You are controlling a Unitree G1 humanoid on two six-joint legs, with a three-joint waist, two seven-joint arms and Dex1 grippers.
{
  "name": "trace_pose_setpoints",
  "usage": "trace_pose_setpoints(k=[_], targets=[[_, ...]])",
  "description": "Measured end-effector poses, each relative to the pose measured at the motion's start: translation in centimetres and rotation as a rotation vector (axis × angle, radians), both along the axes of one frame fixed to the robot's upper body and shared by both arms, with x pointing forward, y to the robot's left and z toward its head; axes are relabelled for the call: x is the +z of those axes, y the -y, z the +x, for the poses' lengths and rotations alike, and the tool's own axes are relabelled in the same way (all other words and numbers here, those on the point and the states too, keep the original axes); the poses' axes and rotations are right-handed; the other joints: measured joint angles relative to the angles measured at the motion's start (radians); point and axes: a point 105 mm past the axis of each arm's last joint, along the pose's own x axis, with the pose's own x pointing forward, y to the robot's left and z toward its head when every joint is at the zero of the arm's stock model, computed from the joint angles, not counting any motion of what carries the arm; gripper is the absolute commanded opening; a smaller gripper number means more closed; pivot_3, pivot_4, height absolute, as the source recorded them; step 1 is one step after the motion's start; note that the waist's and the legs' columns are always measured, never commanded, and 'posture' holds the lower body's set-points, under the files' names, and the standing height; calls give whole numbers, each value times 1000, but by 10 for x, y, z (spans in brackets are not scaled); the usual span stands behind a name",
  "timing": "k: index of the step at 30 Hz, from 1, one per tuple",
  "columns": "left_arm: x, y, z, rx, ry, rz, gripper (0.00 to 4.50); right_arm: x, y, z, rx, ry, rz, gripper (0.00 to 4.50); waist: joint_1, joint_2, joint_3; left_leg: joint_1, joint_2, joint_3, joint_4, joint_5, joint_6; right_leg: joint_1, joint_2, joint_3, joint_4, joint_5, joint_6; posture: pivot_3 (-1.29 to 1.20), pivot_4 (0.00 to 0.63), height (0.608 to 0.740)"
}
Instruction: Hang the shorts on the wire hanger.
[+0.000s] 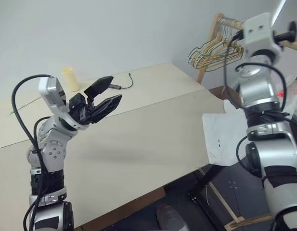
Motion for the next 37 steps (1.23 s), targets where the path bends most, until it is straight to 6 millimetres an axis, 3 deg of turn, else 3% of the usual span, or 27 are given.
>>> trace_pose_setpoints(k=[3,6,11,14,18,22,37], targets=[[-14,-14,0,77,-56,46,4500,-32,-42,7,249,-138,-2,4459,5,0,0,0,1,-1,0,0,0,-1,1,0,0,0,0,-250,0,740],[-27,-32,4,221,-119,83,4500,-59,-80,0,469,-248,2,4459,21,0,0,-1,0,-2,0,0,0,-2,0,0,1,0,0,-219,0,740],[-51,-64,-9,380,-211,188,4500,-104,-140,-35,825,-431,-54,4459,68,0,0,-3,1,-3,-1,0,-1,-6,0,-1,2,0,0,-187,0,740],[-68,-73,-18,430,-262,269,4500,-124,-163,-56,959,-514,-106,4459,107,0,0,-9,1,-2,0,0,-1,-13,0,-1,4,0,-1,-147,0,740],[-101,-84,-26,519,-371,366,4500,-156,-169,-78,1039,-640,-163,4459,177,0,0,-16,1,-4,0,1,-4,-22,0,-2,7,1,-3,-96,0,740],[-109,-79,-32,544,-390,390,4500,-184,-168,-90,1078,-750,-163,4459,237,0,0,-18,1,-3,0,2,-4,-25,-1,-2,7,1,-5,-43,0,740],[-121,-60,-43,571,-400,420,4500,-194,-169,-91,1090,-792,-201,4459,367,0,0,-16,2,-1,0,3,-7,-28,9,-2,13,-1,-13,1,0,740]])
